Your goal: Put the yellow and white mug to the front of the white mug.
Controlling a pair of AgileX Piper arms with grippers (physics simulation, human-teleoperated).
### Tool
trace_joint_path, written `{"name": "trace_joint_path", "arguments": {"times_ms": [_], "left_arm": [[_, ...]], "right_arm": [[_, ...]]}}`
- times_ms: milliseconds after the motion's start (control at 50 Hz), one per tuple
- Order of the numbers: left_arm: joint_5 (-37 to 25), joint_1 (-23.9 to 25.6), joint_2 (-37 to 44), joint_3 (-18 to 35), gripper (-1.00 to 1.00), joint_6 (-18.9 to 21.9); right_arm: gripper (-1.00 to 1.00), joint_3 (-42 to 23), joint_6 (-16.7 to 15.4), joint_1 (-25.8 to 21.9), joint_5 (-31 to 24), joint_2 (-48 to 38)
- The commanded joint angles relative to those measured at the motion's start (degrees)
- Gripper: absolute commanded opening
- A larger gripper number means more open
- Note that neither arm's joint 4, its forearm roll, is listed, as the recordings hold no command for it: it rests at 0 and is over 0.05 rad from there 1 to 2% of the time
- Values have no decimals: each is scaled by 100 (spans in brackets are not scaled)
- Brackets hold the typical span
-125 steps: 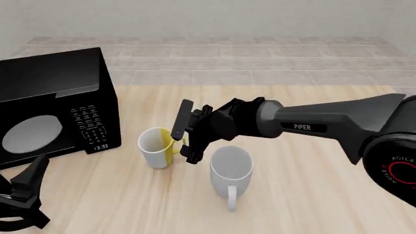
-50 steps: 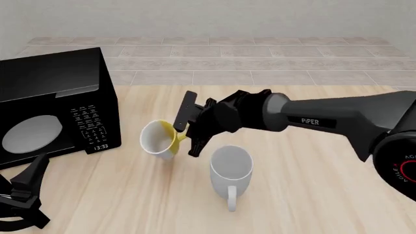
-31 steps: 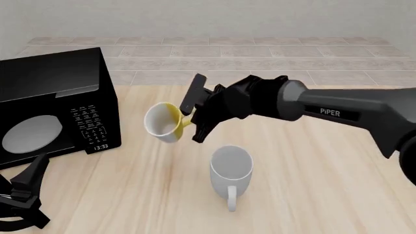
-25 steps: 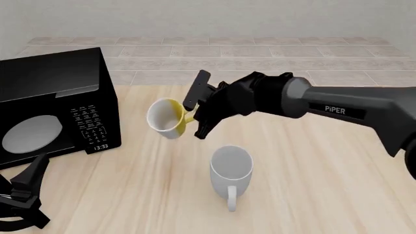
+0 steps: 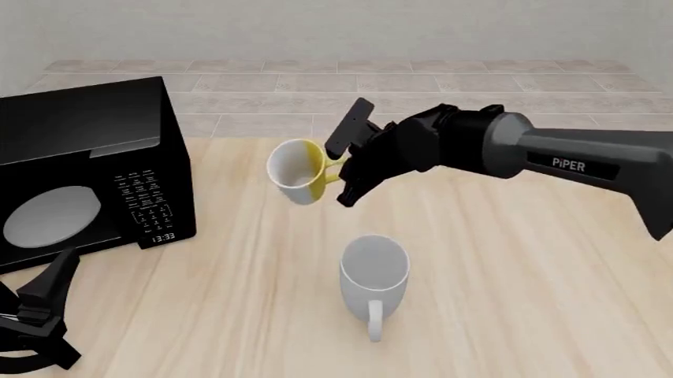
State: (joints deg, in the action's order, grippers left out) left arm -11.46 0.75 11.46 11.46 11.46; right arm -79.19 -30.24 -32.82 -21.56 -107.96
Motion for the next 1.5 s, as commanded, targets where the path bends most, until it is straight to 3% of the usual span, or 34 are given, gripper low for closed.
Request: {"name": "trace_joint_path", "arguments": {"times_ms": [20, 640, 1500], "left_arm": [[0, 0, 0, 0, 100, 0], [0, 0, 0, 0, 100, 0], [0, 0, 0, 0, 100, 0]], "right_arm": [[-100, 80, 271, 248, 87, 1], [-100, 833, 646, 715, 594, 168], [-100, 968, 1187, 1118, 1056, -553]]}}
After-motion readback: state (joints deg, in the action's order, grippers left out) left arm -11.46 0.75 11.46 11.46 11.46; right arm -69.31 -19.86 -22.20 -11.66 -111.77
